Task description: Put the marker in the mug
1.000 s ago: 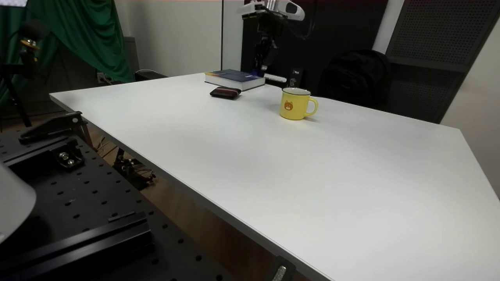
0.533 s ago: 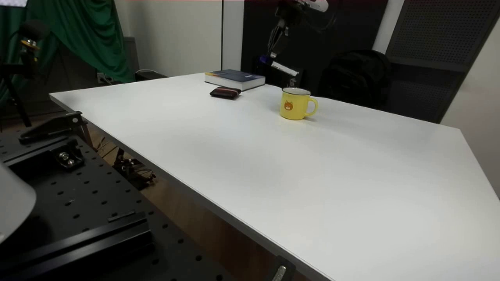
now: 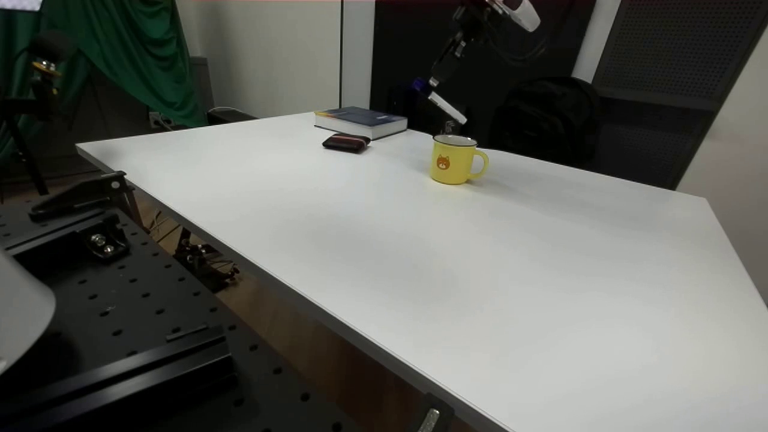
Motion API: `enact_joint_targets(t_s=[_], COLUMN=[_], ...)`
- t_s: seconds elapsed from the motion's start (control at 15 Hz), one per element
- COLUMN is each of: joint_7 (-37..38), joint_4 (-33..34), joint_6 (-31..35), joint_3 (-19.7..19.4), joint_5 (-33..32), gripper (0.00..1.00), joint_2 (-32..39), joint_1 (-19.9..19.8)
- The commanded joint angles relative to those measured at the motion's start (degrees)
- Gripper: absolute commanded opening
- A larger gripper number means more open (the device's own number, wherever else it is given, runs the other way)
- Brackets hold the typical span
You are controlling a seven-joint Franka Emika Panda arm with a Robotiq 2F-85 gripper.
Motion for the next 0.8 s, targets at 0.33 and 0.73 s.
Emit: enact_joint_targets(t_s=[0.33,0.73], joint_7=[0.5,-0.1], joint_4=[1.7,1.8], joint_6=[0.5,1.8], joint_3=[0.9,0.6], joint_5=[10.2,11.1], gripper=[0.05,0.05], joint_2=[5.3,6.7], joint_1=[-3.2,-3.5])
